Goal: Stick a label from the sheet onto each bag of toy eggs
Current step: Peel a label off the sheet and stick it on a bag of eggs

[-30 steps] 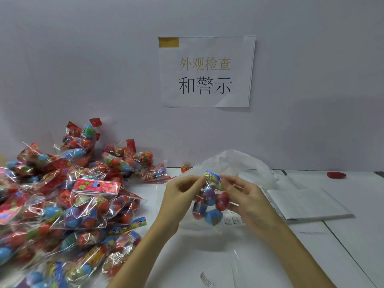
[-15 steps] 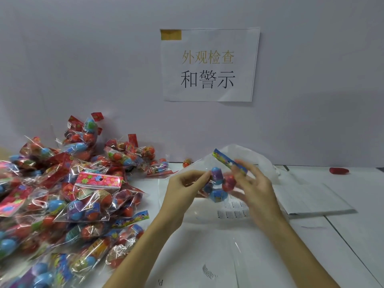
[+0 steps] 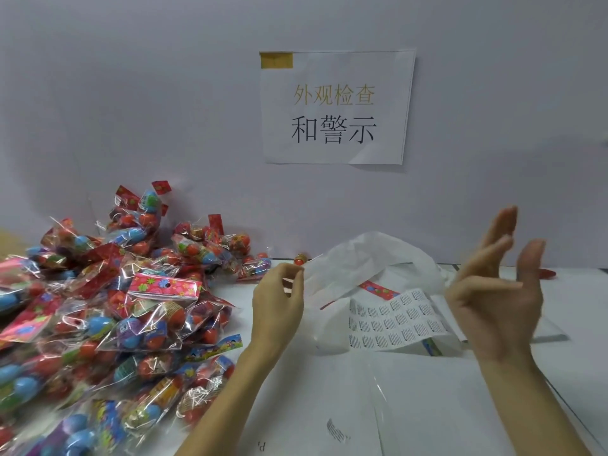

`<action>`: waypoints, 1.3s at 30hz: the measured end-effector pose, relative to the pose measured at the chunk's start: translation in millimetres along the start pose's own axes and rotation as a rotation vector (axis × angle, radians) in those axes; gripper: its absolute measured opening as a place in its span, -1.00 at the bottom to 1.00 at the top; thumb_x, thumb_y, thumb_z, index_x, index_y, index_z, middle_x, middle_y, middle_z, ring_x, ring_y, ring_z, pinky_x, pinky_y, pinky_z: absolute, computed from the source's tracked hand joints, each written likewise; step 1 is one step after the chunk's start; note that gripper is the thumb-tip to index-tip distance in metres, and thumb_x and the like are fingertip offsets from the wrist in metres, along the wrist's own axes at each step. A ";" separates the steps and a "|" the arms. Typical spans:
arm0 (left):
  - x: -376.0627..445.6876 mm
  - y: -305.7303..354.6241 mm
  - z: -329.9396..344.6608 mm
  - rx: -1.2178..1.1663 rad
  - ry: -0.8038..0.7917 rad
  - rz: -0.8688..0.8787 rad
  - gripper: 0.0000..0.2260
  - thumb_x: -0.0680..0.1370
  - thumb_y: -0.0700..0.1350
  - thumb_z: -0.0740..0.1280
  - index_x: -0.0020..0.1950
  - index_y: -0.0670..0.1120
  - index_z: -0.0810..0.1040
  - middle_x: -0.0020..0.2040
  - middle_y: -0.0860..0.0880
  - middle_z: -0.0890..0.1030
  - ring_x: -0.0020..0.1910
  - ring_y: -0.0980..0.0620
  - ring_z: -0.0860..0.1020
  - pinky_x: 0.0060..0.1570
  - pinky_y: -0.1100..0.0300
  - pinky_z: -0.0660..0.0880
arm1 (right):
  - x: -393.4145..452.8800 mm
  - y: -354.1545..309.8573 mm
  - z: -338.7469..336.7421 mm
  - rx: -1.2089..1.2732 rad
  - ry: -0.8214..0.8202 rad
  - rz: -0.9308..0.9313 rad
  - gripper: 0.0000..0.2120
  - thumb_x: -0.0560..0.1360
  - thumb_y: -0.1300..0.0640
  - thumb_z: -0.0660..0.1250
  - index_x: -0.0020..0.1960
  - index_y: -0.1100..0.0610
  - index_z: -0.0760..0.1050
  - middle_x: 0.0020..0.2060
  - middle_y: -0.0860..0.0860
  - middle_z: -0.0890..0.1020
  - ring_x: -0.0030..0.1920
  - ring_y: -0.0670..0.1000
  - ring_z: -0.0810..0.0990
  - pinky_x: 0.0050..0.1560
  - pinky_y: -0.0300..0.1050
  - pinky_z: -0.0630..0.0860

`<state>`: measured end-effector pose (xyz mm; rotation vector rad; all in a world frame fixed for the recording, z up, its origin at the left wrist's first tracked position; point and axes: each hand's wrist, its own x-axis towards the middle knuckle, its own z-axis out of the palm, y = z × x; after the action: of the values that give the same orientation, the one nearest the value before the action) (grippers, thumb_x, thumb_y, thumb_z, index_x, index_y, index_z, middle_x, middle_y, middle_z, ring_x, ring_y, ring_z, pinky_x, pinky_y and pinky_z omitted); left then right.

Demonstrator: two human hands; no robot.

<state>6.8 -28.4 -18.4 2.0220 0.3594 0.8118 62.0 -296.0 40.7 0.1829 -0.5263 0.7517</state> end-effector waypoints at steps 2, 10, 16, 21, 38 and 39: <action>2.9 -7.9 -3.8 0.333 -0.033 0.060 -0.74 0.70 -0.12 0.29 0.38 -0.11 0.54 0.37 -0.08 0.54 0.30 -0.02 0.50 0.32 0.15 0.46 | -1.5 0.9 -10.9 -0.080 0.098 0.015 -0.63 0.71 -0.12 0.26 0.34 0.08 0.63 0.22 0.01 0.72 -0.05 0.04 0.76 -0.27 -0.20 0.63; 11.3 -25.4 -36.5 1.370 -0.347 -0.161 -0.59 0.64 -0.09 0.21 0.48 -0.17 0.40 0.32 -0.15 0.61 0.38 -0.16 0.52 0.63 -0.16 0.02 | 11.1 24.4 -33.3 -0.514 0.538 -0.042 -0.72 0.56 -0.01 0.34 0.10 0.09 0.74 -0.16 -0.11 0.73 -0.43 -0.18 0.52 -0.51 -0.39 0.34; 13.3 -18.8 -45.6 1.141 -0.117 0.030 -0.65 0.61 -0.28 0.24 0.39 -0.09 0.52 0.22 -0.03 0.67 0.24 -0.02 0.61 0.62 -0.01 0.10 | 12.5 29.5 -39.6 -0.555 0.573 -0.007 -0.73 0.49 0.03 0.40 0.06 0.16 0.74 -0.23 -0.04 0.66 -0.45 -0.13 0.48 -0.52 -0.34 0.34; 10.0 -4.0 -29.5 0.450 0.303 0.438 -0.71 0.64 -0.36 0.31 0.36 -0.31 0.58 0.28 -0.25 0.65 0.30 -0.16 0.60 0.42 -0.38 0.40 | 16.1 33.5 -48.2 -0.693 0.625 0.052 -0.71 0.49 0.04 0.39 0.06 0.19 0.75 -0.19 0.05 0.66 -0.38 -0.05 0.57 -0.50 -0.28 0.44; 2.3 17.2 -27.6 -0.316 0.390 0.343 -0.72 0.74 -0.22 0.16 0.41 -0.10 0.54 0.27 0.26 0.63 -0.26 0.25 0.55 -0.26 0.39 0.52 | 8.4 79.0 -81.9 -1.319 0.451 0.391 -0.52 0.59 -0.17 0.35 0.45 -0.02 0.51 0.35 0.00 0.64 0.36 0.06 0.61 0.44 0.05 0.45; 3.3 16.1 -26.8 -0.355 0.342 0.318 -0.73 0.74 -0.22 0.17 0.38 -0.11 0.56 0.26 0.19 0.66 -0.21 0.22 0.59 -0.21 0.33 0.56 | 9.3 80.2 -83.0 -1.243 0.442 0.369 -0.46 0.58 -0.21 0.38 0.49 -0.03 0.48 0.38 0.02 0.62 0.39 0.08 0.59 0.45 0.11 0.44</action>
<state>-9.6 -18.4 6.5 1.6253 0.0709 1.3264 44.5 -204.2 -27.7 -1.2356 -0.5218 0.6715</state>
